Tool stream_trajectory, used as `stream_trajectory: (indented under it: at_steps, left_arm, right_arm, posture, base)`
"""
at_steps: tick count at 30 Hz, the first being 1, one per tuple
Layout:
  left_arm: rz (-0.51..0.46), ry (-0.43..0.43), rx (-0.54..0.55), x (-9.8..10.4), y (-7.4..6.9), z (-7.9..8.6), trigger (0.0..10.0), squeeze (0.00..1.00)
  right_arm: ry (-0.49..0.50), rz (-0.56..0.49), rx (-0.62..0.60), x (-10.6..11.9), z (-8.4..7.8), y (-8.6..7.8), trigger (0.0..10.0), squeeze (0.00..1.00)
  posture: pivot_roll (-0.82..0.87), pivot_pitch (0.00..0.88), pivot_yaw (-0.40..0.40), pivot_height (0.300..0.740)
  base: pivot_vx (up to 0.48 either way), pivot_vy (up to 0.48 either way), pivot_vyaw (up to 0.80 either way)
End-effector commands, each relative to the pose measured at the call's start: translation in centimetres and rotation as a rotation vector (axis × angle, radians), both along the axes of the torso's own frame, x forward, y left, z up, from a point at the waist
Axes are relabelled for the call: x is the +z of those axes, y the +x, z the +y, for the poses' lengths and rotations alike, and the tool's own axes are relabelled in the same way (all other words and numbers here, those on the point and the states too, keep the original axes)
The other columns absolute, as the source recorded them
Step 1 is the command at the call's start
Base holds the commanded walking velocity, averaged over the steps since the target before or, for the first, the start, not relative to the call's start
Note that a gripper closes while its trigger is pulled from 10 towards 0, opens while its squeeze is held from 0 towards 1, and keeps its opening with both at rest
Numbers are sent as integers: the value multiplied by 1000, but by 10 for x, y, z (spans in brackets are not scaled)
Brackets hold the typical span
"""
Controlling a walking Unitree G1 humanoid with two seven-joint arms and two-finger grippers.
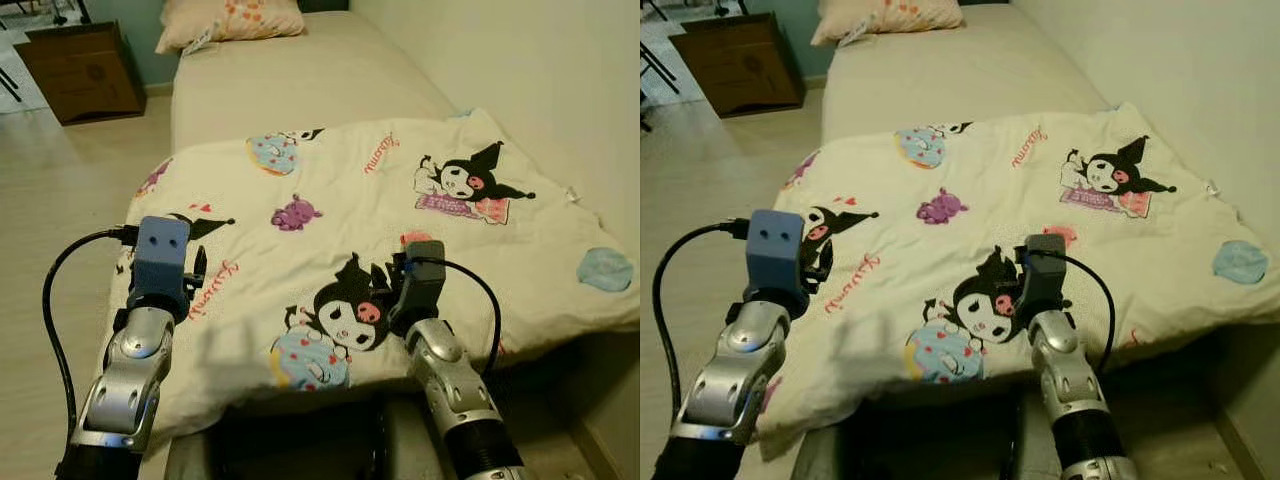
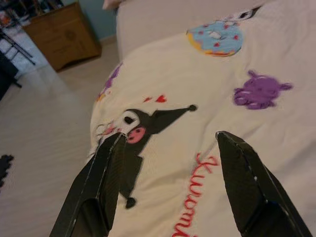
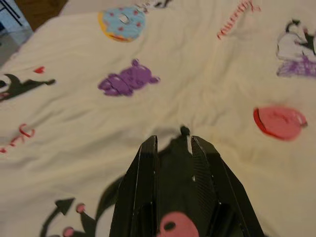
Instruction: Clean up the room
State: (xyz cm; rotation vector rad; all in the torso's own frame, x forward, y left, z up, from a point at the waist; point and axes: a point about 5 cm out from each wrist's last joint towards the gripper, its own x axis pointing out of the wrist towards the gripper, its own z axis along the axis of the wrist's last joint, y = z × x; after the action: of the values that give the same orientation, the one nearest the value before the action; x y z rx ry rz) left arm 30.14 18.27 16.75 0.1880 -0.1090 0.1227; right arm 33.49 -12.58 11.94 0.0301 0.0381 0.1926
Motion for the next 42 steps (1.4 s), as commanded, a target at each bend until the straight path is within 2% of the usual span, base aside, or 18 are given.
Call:
stream_trajectory:
  at_steps: [1, 7, 17, 24, 31, 42]
  left_arm:
    - [21, 16, -24, -8, -4, -3, 10000, 0]
    - [17, 24, -62, -13, -6, -8, 10000, 0]
    - [21, -17, -36, -17, -7, -9, 10000, 0]
    - [31, -14, -29, -25, -9, -9, 10000, 0]
    - [47, -30, -18, -31, -14, -7, 10000, 0]
    - [87, -21, -33, -46, -22, -12, 10000, 0]
  right_arm:
    - [-13, 6, 15, -3, 3, -2, 10000, 0]
    - [-24, -12, 29, -2, 5, 0, 10000, 0]
    - [-28, -14, 47, -1, 9, 2, 10000, 0]
    - [-6, 32, 39, -15, 8, -3, 10000, 0]
    - [6, 50, 39, -20, 5, -5, 10000, 0]
    - [11, 31, 21, -21, 4, -6, 10000, 0]
  posture:
    - [-39, 103, 18, 635]
    - [-34, 95, 11, 655]
    - [-37, 85, 16, 690]
    - [-36, 75, 18, 720]
    - [-34, 71, 14, 740]
    - [-29, 73, 14, 740]
  base:
    - [0, 0, 0]
    - [0, 0, 0]
    - [0, 0, 0]
    - [0, 0, 0]
    - [0, 0, 0]
    - [0, 0, 0]
